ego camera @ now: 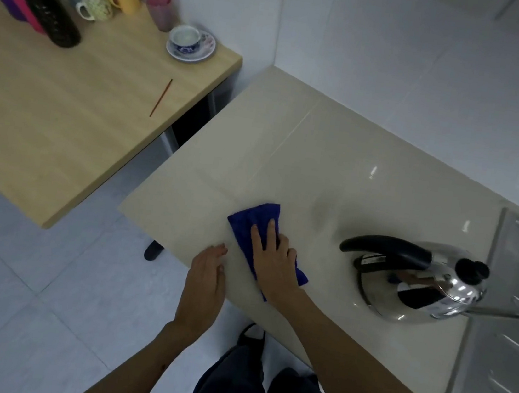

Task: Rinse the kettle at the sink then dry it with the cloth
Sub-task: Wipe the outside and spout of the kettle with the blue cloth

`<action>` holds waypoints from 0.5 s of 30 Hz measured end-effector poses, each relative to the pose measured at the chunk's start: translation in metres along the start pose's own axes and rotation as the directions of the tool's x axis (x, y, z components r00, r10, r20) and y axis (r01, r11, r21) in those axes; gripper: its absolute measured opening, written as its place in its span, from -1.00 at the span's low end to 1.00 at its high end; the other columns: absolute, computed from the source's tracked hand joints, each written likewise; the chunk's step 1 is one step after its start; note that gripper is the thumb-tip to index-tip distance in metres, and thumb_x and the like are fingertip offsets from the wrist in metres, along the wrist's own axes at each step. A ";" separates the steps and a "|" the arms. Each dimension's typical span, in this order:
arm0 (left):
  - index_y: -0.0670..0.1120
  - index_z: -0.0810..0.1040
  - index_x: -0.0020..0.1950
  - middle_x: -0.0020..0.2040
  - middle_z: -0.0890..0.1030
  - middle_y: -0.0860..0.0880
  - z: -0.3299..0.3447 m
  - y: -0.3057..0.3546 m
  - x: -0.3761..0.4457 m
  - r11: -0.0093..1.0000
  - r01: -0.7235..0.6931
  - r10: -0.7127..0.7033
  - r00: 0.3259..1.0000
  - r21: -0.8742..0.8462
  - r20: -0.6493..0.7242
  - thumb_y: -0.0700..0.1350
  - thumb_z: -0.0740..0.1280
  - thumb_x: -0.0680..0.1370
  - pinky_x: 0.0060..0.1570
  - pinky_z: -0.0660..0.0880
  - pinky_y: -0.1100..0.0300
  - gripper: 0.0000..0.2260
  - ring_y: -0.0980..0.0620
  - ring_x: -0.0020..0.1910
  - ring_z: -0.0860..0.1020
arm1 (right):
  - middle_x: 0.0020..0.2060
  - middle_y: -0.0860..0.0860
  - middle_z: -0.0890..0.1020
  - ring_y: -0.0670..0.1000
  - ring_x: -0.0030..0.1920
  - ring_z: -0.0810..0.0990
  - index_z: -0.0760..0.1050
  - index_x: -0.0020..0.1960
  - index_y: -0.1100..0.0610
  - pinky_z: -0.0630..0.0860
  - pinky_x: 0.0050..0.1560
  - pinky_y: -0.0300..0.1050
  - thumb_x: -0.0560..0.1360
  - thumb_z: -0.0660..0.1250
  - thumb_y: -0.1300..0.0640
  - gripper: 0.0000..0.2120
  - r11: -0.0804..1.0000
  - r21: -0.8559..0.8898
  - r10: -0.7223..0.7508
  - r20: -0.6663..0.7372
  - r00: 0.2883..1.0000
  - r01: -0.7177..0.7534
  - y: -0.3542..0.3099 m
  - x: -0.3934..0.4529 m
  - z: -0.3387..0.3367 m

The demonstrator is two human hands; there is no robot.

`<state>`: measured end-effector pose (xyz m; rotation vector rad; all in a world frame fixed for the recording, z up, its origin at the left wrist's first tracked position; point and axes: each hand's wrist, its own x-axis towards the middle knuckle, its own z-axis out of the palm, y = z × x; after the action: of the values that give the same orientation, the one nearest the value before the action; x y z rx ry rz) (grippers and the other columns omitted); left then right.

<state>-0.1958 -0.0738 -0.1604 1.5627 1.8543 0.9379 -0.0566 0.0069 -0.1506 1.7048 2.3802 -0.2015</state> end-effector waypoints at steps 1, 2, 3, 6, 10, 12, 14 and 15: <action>-0.21 0.42 0.39 0.32 0.51 -0.12 0.000 0.004 0.002 1.000 -0.013 0.013 1.000 0.007 0.008 -0.34 0.21 0.62 0.37 0.38 0.02 -0.67 0.00 0.29 0.45 | 0.25 0.24 0.58 0.20 -0.14 0.65 0.53 0.33 0.08 0.57 -0.33 0.01 0.20 0.62 0.11 -0.29 1.000 -0.020 -0.014 -0.015 1.000 0.014 0.006 -0.002 -0.004; -0.21 0.42 0.39 0.32 0.51 -0.13 0.001 0.009 0.006 1.000 -0.024 0.024 1.000 0.009 0.020 -0.33 0.20 0.63 0.37 0.38 0.00 -0.68 -0.03 0.29 0.46 | 0.25 0.24 0.58 0.20 -0.16 0.64 0.52 0.34 0.06 0.57 -0.33 0.02 0.18 0.64 0.12 -0.25 0.999 -0.024 -0.022 -0.033 0.999 0.022 0.013 -0.006 -0.009; -0.21 0.41 0.40 0.32 0.50 -0.13 0.002 0.014 0.009 0.999 -0.042 0.041 0.999 0.004 0.031 -0.32 0.19 0.63 0.37 0.38 -0.02 -0.68 -0.05 0.30 0.46 | 0.26 0.24 0.57 0.22 -0.16 0.63 0.52 0.34 0.06 0.58 -0.33 0.04 0.14 0.66 0.14 -0.22 1.000 -0.014 -0.027 -0.049 0.998 0.026 0.019 -0.012 -0.015; -0.19 0.40 0.40 0.32 0.49 -0.12 0.008 0.034 0.023 0.996 -0.078 0.080 0.996 -0.044 0.036 -0.30 0.16 0.64 0.37 0.39 -0.01 -0.68 -0.04 0.30 0.46 | 0.37 0.23 0.47 0.27 -0.04 0.61 0.43 0.39 0.08 0.59 -0.25 0.12 0.08 0.68 0.22 -0.08 0.997 0.079 0.012 -0.164 0.986 0.001 0.041 -0.041 -0.043; -0.17 0.42 0.37 0.30 0.50 -0.13 0.033 0.072 0.041 0.977 -0.208 0.210 0.977 -0.044 0.039 -0.29 0.17 0.64 0.35 0.40 -0.04 -0.70 -0.05 0.28 0.46 | 0.49 0.13 0.33 0.28 0.15 0.42 0.31 0.46 0.08 0.53 -0.07 0.17 0.26 0.57 0.30 -0.16 0.977 0.208 0.140 -0.489 0.861 -0.041 0.091 -0.084 -0.095; -0.10 0.41 0.36 0.30 0.48 -0.05 0.052 0.101 0.047 0.959 -0.268 0.276 0.957 -0.085 0.089 -0.28 0.17 0.65 0.37 0.37 0.05 -0.71 -0.01 0.28 0.44 | 0.48 0.10 0.35 0.29 0.16 0.44 0.31 0.45 0.08 0.51 -0.01 0.19 0.34 0.50 0.33 -0.25 0.969 0.234 0.208 -0.606 0.768 -0.078 0.122 -0.106 -0.120; -0.09 0.40 0.37 0.30 0.46 0.00 0.070 0.135 0.049 0.932 -0.336 0.353 0.927 -0.138 0.124 -0.26 0.16 0.65 0.36 0.28 0.30 -0.71 0.06 0.28 0.40 | 0.47 0.08 0.36 0.29 0.18 0.46 0.30 0.46 0.06 0.50 0.06 0.23 0.34 0.47 0.35 -0.26 0.960 0.253 0.268 -0.688 0.675 -0.123 0.152 -0.129 -0.135; -0.11 0.40 0.37 0.30 0.44 0.00 0.078 0.153 0.051 0.918 -0.359 0.382 0.915 -0.168 0.132 -0.25 0.16 0.65 0.33 0.24 0.41 -0.71 0.10 0.28 0.38 | 0.48 0.06 0.34 0.28 0.21 0.44 0.28 0.47 0.05 0.48 0.10 0.24 0.34 0.47 0.35 -0.23 0.956 0.251 0.289 -0.706 0.646 -0.152 0.166 -0.140 -0.137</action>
<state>-0.0517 0.0027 -0.0865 1.8792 1.3714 1.0429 0.1318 -0.0371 0.0180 2.5196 2.6635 0.4414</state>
